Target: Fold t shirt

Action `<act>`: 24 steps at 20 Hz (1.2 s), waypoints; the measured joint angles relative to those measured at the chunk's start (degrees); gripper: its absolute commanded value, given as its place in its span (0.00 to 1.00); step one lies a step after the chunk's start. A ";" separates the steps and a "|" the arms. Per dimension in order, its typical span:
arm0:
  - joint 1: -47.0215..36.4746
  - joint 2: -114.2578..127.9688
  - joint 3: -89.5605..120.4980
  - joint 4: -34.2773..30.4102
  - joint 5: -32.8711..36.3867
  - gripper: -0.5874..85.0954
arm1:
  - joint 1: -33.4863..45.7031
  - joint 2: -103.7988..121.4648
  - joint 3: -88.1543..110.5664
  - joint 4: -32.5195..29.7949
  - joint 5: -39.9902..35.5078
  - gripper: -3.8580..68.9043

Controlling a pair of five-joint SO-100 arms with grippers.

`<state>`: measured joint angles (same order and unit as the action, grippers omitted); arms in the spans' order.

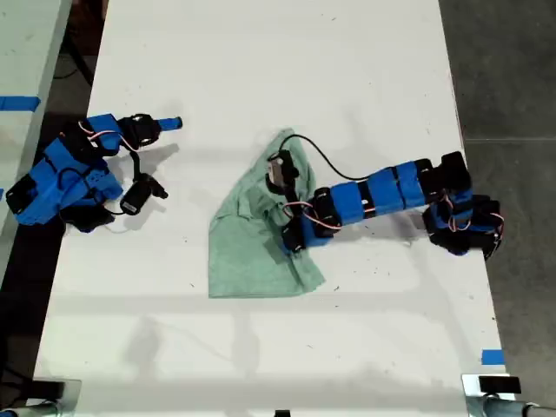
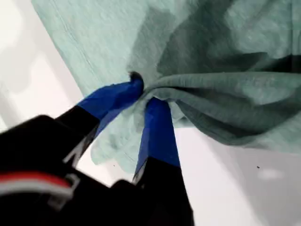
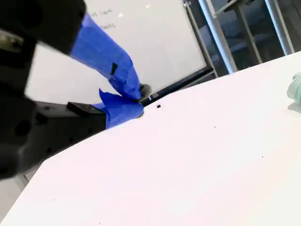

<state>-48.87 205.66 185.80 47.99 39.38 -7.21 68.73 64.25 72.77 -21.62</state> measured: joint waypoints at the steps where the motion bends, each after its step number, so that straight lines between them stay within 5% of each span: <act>1: 0.00 0.00 0.00 0.00 0.00 0.01 | 0.00 0.00 -1.14 2.20 0.00 0.53; 10: 0.00 0.00 0.00 0.00 0.00 0.01 | 6.06 30.67 13.01 13.80 -0.79 0.45; 11: 0.00 0.00 0.00 0.00 0.00 0.01 | 8.17 37.44 18.81 13.80 -0.97 0.36; 12: 0.00 0.00 0.00 0.00 0.00 0.01 | 10.81 44.74 25.84 13.27 -1.67 0.14; 13: 0.00 0.00 0.00 0.00 0.00 0.01 | 14.15 52.91 34.01 11.95 -2.72 0.06; 18: 0.00 0.00 0.00 0.00 0.00 0.01 | 32.34 99.05 87.63 -4.39 -12.04 0.07; 21: 0.00 0.00 0.00 0.00 0.00 0.01 | 34.45 123.05 108.72 -3.60 -14.68 0.07; 24: 0.00 0.00 0.00 0.00 0.00 0.01 | 36.39 130.08 109.25 0.00 -14.77 0.07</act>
<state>-48.87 205.66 185.80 47.99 39.38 29.18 198.81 173.50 72.77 -36.39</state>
